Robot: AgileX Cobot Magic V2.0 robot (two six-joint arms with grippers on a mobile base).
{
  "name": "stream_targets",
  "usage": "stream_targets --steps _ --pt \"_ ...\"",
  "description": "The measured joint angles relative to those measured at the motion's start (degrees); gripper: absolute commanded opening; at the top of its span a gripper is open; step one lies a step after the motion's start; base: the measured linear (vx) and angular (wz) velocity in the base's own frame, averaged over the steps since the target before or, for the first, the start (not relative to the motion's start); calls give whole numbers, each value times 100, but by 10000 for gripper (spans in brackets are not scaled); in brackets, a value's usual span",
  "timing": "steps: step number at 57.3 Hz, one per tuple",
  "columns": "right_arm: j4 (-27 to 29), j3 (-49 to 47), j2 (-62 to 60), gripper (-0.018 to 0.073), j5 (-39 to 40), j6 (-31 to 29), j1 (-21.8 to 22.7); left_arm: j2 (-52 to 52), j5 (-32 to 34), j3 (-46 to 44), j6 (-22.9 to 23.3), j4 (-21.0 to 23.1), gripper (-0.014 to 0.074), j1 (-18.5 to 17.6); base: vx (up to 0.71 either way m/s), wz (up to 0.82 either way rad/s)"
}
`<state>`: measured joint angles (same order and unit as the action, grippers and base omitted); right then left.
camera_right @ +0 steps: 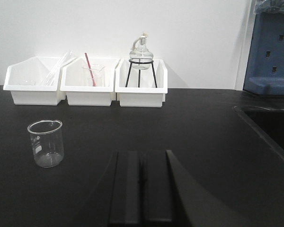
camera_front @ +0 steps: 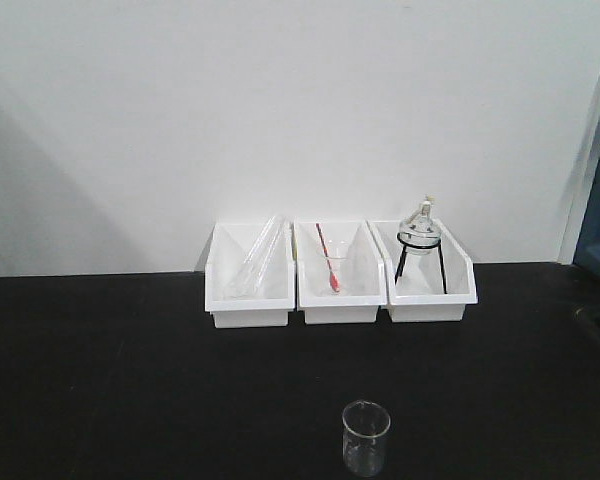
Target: Pick beaker and place in left cabinet
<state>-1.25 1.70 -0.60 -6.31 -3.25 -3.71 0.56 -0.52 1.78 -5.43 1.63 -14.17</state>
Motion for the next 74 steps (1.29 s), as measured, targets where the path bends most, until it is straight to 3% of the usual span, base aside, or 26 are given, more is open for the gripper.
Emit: stream_targets --steps 22,33,44,57,74 --pt "0 -17 0 -6 737 0 0 0 0 0 0 0 1 0 0 0" --pt "49 -674 144 -6 631 93 0 0 0 0 0 0 1 0 0 0" --pt "65 -1815 1382 -6 631 -250 0 0 0 0 0 0 1 0 0 0" --pt "125 -2961 3477 -6 1165 -465 0 0 0 0 0 0 1 0 0 0" --pt "125 -3160 4760 13 2048 -492 0 0 0 0 0 0 1 0 0 0"
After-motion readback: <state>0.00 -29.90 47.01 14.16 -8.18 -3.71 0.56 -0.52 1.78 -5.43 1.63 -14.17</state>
